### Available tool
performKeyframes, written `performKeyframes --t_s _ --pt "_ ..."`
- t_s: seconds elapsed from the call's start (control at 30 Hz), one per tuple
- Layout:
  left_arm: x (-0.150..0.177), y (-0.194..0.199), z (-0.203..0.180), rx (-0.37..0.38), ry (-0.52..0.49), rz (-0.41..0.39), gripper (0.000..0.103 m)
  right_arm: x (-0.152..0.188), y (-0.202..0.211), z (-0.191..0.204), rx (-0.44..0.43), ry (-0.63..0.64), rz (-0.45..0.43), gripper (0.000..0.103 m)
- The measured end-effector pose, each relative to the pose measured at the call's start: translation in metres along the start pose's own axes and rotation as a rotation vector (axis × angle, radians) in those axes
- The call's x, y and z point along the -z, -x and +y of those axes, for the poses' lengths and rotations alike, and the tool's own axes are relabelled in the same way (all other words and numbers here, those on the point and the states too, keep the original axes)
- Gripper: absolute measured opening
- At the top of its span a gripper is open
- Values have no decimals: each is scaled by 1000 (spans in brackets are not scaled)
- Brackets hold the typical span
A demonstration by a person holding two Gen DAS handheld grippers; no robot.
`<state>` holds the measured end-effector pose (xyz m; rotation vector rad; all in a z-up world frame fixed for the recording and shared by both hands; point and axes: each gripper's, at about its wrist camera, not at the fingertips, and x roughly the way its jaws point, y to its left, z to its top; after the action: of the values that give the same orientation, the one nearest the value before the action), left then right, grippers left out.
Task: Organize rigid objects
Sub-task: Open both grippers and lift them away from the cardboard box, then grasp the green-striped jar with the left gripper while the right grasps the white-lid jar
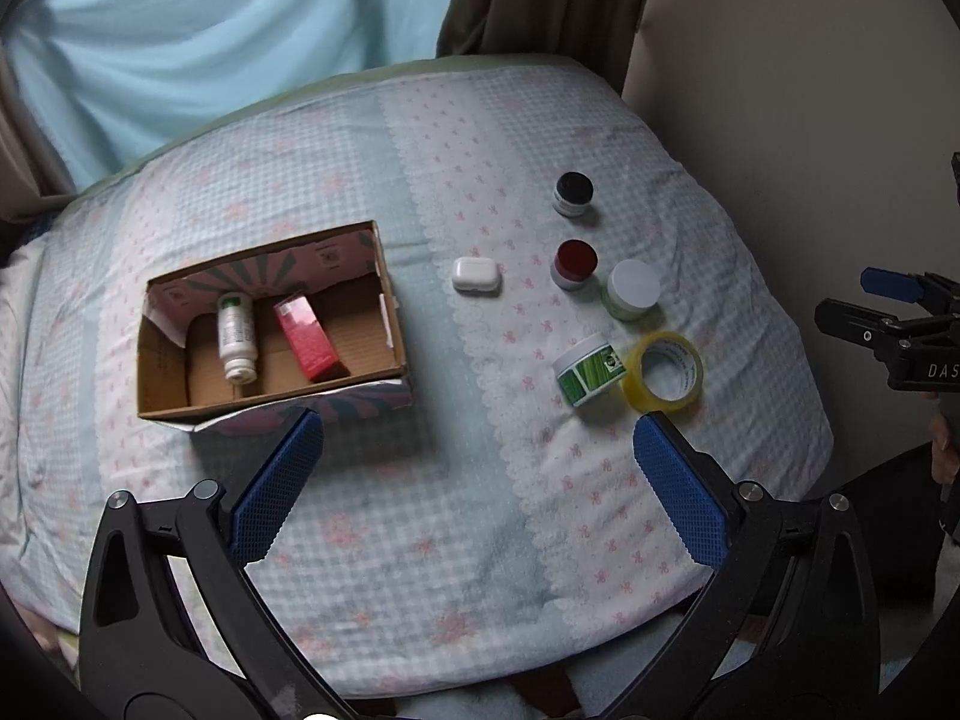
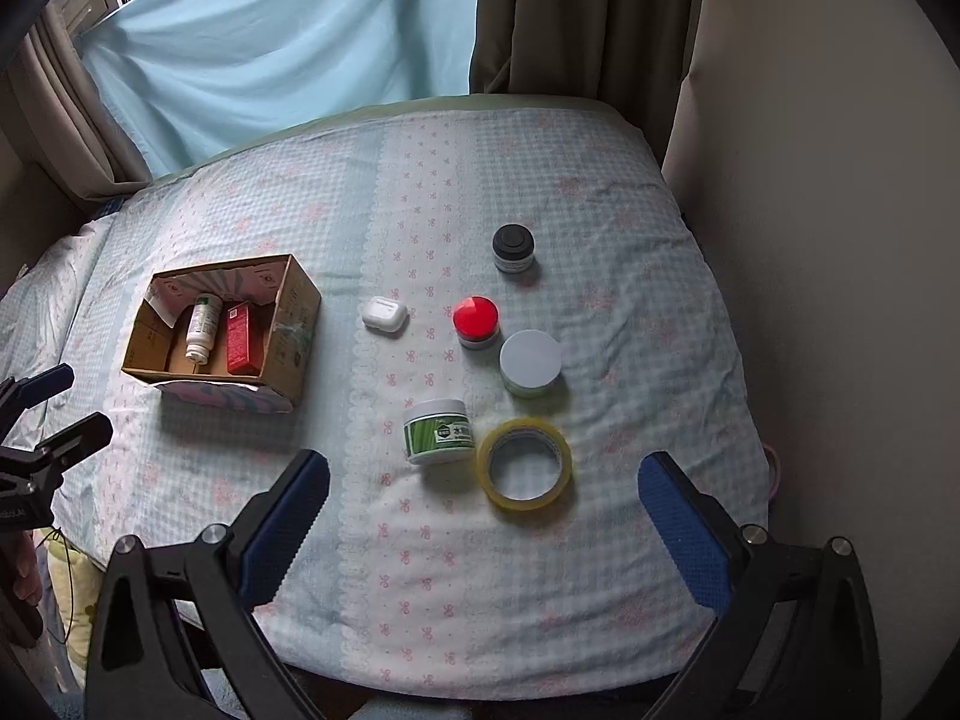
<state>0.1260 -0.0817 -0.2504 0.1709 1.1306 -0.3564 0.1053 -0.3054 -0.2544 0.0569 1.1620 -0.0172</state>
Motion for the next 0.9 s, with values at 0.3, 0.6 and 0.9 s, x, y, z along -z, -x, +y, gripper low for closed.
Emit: performKeyframes --t_s 0.3,0.6,0.9 --pt "-1 -95 -92 53 -276 94 103 -2 -64 -66 -59 -33 52 103" --pt "9 -209 -106 112 -462 109 103 -6 -169 -78 -101 -24 49 103" --pt "11 -272 -109 180 -535 106 101 -7 -254 -60 -90 69 54 103"
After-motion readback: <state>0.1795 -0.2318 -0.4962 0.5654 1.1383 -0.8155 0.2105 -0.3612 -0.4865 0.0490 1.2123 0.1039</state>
